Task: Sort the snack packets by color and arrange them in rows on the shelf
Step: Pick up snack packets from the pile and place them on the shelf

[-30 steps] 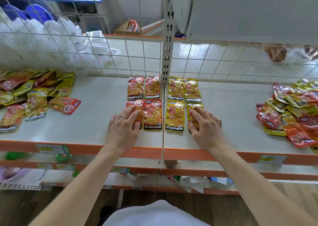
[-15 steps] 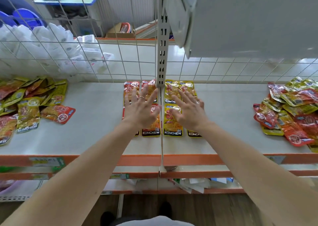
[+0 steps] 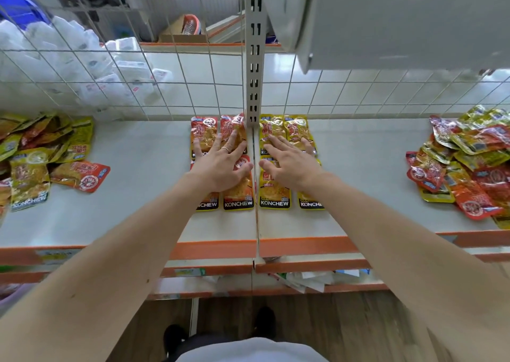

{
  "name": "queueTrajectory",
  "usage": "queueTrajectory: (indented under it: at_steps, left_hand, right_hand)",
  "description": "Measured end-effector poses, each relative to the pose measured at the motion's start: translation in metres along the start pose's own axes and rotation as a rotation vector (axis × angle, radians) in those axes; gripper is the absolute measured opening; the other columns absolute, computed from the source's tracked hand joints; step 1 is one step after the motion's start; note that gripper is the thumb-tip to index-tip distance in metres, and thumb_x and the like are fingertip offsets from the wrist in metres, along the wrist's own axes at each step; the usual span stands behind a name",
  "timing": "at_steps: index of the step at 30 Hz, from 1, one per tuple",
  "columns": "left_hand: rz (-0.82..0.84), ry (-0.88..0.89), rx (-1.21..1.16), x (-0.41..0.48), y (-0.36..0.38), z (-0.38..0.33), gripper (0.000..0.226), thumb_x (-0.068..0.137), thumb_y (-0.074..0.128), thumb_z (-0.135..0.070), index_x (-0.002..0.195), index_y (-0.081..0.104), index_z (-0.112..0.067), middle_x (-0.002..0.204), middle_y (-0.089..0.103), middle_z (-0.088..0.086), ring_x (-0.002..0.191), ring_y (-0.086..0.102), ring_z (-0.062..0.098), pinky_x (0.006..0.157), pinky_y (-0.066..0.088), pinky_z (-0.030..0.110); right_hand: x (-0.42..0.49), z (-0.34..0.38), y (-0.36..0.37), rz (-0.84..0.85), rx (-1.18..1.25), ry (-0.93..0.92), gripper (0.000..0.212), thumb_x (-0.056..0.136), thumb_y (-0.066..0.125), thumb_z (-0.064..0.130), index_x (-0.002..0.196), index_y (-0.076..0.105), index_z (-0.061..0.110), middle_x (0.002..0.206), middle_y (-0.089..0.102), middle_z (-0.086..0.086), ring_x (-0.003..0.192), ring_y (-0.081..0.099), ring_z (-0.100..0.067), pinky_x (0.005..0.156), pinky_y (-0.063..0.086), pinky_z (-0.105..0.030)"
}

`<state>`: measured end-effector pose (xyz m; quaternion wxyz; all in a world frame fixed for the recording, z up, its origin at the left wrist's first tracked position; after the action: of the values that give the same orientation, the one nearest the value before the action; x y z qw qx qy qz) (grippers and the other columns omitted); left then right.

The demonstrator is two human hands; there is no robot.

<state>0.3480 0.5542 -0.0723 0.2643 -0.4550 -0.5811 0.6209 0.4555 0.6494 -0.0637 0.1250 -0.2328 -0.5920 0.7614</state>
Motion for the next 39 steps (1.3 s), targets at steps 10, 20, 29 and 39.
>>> queueTrajectory:
  at_steps: [10,20,29,39]
  left_hand:
    - [-0.126,-0.076,-0.083,-0.009,-0.011,0.022,0.065,0.102,0.017,-0.062,0.16,0.002,-0.037,0.168,-0.009,-0.005,0.155,-0.008,0.031,0.119,-0.003,0.064]
    - [-0.039,-0.101,-0.158,-0.007,-0.006,0.05,0.058,0.106,0.015,-0.052,0.16,0.019,-0.03,0.169,-0.003,0.0,0.155,-0.009,0.029,0.117,-0.009,0.064]
    - [-0.257,-0.013,-0.216,-0.047,-0.019,0.021,0.063,0.102,0.018,-0.058,0.159,0.02,-0.032,0.169,0.006,-0.004,0.156,-0.004,0.028,0.119,0.0,0.065]
    - [-0.207,0.06,-0.111,-0.089,0.022,-0.026,0.068,0.091,0.014,-0.066,0.154,0.029,-0.045,0.167,0.013,-0.016,0.156,0.004,0.019,0.121,-0.002,0.06]
  right_hand:
    - [-0.011,-0.023,-0.02,-0.159,0.125,0.078,0.055,0.105,0.028,0.051,0.156,0.026,0.031,0.167,0.005,0.008,0.154,0.0,-0.012,0.122,-0.003,-0.05]
    - [-0.01,-0.055,-0.006,-0.028,0.14,0.181,0.062,0.105,0.021,0.054,0.159,0.014,0.025,0.167,-0.002,0.006,0.154,-0.006,-0.013,0.124,-0.002,-0.046]
    - [-0.069,0.001,-0.004,-0.235,0.159,-0.066,0.062,0.098,0.04,0.052,0.154,0.035,0.025,0.166,0.016,0.005,0.154,0.007,-0.013,0.124,0.005,-0.041]
    - [-0.08,0.015,0.02,-0.23,0.121,-0.081,0.064,0.096,0.041,0.052,0.154,0.034,0.025,0.164,0.02,0.006,0.153,0.01,-0.01,0.125,0.002,-0.044]
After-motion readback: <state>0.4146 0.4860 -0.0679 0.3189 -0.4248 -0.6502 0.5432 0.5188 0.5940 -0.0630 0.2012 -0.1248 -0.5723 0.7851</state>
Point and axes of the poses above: each hand's wrist, its own x-axis towards the middle knuckle, its own y-axis out of the palm, z = x × y, the point moved 10 cm from there along x, towards the middle knuckle
